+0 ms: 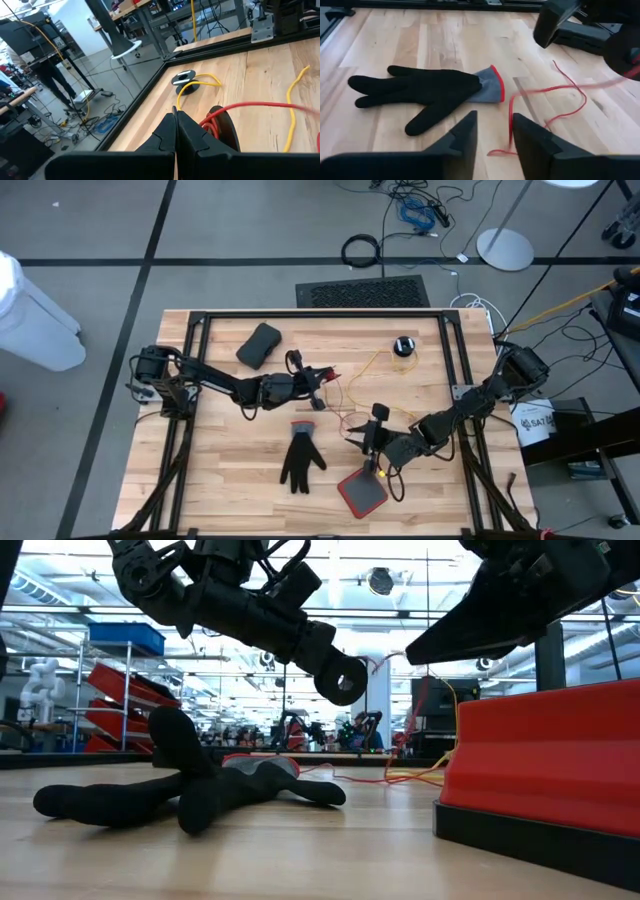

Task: Coil cords
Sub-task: Uncoil the red wire from the black spool

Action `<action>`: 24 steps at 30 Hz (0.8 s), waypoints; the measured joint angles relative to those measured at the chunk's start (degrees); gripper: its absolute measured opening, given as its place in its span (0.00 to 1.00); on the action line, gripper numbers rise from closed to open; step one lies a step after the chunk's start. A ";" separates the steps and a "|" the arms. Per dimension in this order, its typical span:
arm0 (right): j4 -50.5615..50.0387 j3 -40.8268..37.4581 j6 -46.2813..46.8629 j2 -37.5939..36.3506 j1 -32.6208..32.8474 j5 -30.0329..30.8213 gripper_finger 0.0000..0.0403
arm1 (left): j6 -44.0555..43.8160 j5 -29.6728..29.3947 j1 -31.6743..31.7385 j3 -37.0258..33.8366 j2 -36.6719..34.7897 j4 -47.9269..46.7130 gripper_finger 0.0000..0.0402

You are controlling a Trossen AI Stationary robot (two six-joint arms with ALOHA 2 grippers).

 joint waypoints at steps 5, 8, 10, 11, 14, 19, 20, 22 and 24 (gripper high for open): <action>0.02 0.00 0.07 0.00 0.04 1.50 0.35 | 2.95 -0.07 -1.36 0.00 -0.02 1.25 0.00; -1.36 0.02 2.05 -0.01 0.47 0.09 0.35 | 4.01 -0.67 -1.66 0.00 -0.02 1.22 0.00; -2.76 0.02 3.87 -0.02 0.63 0.30 0.35 | 4.09 -0.92 -1.75 0.00 -0.04 1.22 0.00; -2.94 0.02 4.50 0.00 0.63 1.32 0.35 | 4.09 -0.92 -1.75 0.00 -0.02 1.24 0.00; -3.01 0.02 4.98 0.00 0.51 8.66 0.35 | 4.06 -0.91 -1.81 0.00 -0.04 1.76 0.00; -2.34 0.02 2.30 -0.02 -1.90 17.82 0.35 | 4.06 -0.90 -2.34 0.00 -0.04 2.16 0.00; -2.16 0.02 1.30 -0.02 -2.69 17.84 0.35 | 4.07 -0.87 -2.45 0.00 -0.04 2.14 0.00; -2.16 0.02 0.02 -0.02 -4.14 17.93 0.35 | 4.06 -0.79 -2.54 0.00 -0.04 2.25 0.00; -2.51 0.02 -0.87 -0.02 -5.56 17.94 0.35 | 4.06 -0.04 -2.54 0.00 -0.04 2.36 0.00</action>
